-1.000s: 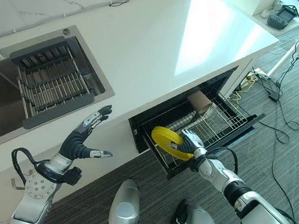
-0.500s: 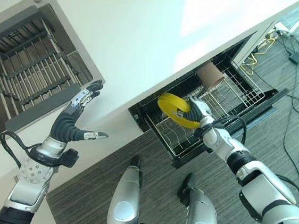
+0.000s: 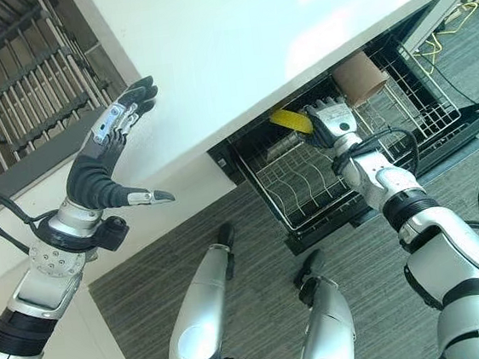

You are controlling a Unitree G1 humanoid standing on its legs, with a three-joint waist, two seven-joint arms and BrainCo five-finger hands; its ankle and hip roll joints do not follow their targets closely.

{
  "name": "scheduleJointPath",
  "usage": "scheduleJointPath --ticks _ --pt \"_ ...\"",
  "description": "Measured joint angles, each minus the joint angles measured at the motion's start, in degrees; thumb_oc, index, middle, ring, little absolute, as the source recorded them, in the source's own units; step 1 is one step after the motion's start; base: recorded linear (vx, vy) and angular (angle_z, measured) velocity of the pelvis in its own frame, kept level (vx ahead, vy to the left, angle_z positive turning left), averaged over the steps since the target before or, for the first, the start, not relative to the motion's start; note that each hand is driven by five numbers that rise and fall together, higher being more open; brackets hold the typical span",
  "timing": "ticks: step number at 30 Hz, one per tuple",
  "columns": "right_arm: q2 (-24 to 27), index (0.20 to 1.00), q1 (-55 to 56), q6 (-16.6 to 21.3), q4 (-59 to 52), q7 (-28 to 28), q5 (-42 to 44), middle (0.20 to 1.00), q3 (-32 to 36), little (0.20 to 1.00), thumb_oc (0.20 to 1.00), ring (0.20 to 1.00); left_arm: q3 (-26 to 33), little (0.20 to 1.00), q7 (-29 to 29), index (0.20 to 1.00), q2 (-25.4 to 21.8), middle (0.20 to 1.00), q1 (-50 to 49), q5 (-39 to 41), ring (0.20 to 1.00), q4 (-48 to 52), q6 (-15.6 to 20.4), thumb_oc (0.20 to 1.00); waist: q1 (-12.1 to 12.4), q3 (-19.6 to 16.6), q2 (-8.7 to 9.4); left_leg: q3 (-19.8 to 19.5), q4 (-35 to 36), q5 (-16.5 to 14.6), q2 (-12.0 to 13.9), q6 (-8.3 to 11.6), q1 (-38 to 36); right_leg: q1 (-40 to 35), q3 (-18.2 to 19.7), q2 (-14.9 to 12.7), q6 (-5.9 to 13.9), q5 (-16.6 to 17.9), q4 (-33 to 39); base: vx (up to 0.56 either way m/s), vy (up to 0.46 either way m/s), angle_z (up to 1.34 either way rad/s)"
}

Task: Place the dishes in the dishwasher.

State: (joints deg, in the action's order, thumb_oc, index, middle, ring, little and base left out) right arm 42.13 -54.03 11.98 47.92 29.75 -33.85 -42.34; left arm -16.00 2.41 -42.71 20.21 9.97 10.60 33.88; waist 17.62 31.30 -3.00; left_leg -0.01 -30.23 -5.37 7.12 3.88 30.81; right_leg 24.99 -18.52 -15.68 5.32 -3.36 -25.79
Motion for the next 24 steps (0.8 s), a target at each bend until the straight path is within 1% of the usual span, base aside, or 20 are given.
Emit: scheduleJointPath --ticks 2,5,6,8,9,11,13,16,24 --pt "-0.56 0.200 -1.13 0.08 1.36 0.07 -0.66 0.200 -0.01 0.200 0.200 0.200 -0.37 1.000 0.40 1.000 -0.16 1.000 0.48 0.01 1.000 0.14 0.18 1.000 0.01 -0.01 0.20 0.09 -0.01 0.03 -0.34 -0.27 0.67 0.72 0.14 -0.23 0.28 0.16 0.00 -0.08 0.020 0.02" --pt "-2.28 0.200 -4.30 -0.12 4.76 0.14 -2.56 0.200 -0.87 0.200 0.200 0.200 -1.34 1.000 1.53 1.000 -0.49 1.000 2.02 0.00 1.000 0.57 1.56 1.000 0.15 -0.04 0.26 0.04 -0.15 0.10 -0.82 -0.47 2.41 2.55 0.26 -0.80 0.48 0.39 -0.39 -0.05 0.024 0.05" --pt "-2.70 0.200 -4.50 0.28 4.99 0.64 -3.66 0.200 -2.36 0.200 0.200 0.200 -2.10 1.000 1.95 1.000 -0.52 1.000 2.47 -0.02 1.000 0.49 1.71 1.000 0.26 -0.07 0.29 -0.01 -0.54 0.10 -1.06 -0.65 2.40 2.45 0.29 -0.97 0.54 0.42 -0.40 -0.05 0.038 0.02" --pt "-4.33 0.200 -4.99 1.45 6.51 1.48 -4.45 0.200 -2.34 0.200 0.200 0.200 -2.86 1.000 2.11 1.000 -0.51 1.000 2.73 -0.13 1.000 0.54 2.30 1.000 0.19 -0.11 0.29 0.14 -0.81 -0.15 -1.39 -0.97 2.63 2.54 0.40 -1.34 0.79 0.57 -0.46 -0.05 0.043 0.02" --pt "-5.99 0.200 -5.39 2.17 9.06 2.51 -4.44 0.200 -2.19 0.200 0.200 0.200 -3.73 1.000 2.56 1.000 -0.52 1.000 3.29 -0.19 1.000 0.46 2.50 1.000 0.11 -0.14 0.24 0.19 -0.87 -0.29 -1.78 -1.04 2.77 2.70 0.41 -1.81 0.92 0.63 -0.64 -0.04 0.051 0.07" --pt "-7.50 0.200 -6.08 3.07 11.23 2.77 -4.45 0.200 -2.17 0.200 0.200 0.200 -4.66 1.000 2.91 1.000 -0.42 1.000 4.17 -0.58 1.000 0.55 3.13 1.000 0.14 -0.24 0.20 0.31 -1.44 -0.43 -2.54 -1.28 3.54 3.66 0.65 -2.54 1.03 0.64 -1.34 -0.04 0.054 0.04" --pt "-7.66 0.200 -6.43 3.68 11.81 3.02 -4.46 0.200 -2.02 0.200 0.200 0.200 -5.14 1.000 3.29 1.000 -0.39 1.000 4.76 -2.21 1.000 0.63 3.77 1.000 -0.07 -0.32 0.06 0.27 -1.88 -0.55 -3.16 -1.45 4.28 4.48 0.79 -3.21 1.17 0.72 -1.68 -0.05 0.045 0.00" --pt "-7.60 0.200 -6.61 3.74 11.80 2.95 -4.45 0.200 -1.96 0.200 0.200 0.200 -5.39 1.000 4.03 1.000 -0.41 1.000 4.82 -2.20 1.000 0.50 3.93 1.000 -0.12 -0.40 -0.06 0.17 -1.89 -0.56 -3.84 -1.47 4.55 5.01 0.81 -3.89 1.52 0.94 -1.93 -0.05 0.038 -0.01" --pt "-7.72 0.200 -6.52 3.58 11.82 1.63 -3.89 0.200 -1.67 0.200 0.200 0.200 -5.38 1.000 5.42 1.000 -0.36 1.000 4.48 -2.69 1.000 -0.62 5.10 1.000 -0.44 -1.50 -0.69 -0.16 -2.15 -0.49 -4.13 -1.58 5.68 6.40 1.10 -3.99 1.52 0.94 -2.50 -0.04 0.029 -0.01"
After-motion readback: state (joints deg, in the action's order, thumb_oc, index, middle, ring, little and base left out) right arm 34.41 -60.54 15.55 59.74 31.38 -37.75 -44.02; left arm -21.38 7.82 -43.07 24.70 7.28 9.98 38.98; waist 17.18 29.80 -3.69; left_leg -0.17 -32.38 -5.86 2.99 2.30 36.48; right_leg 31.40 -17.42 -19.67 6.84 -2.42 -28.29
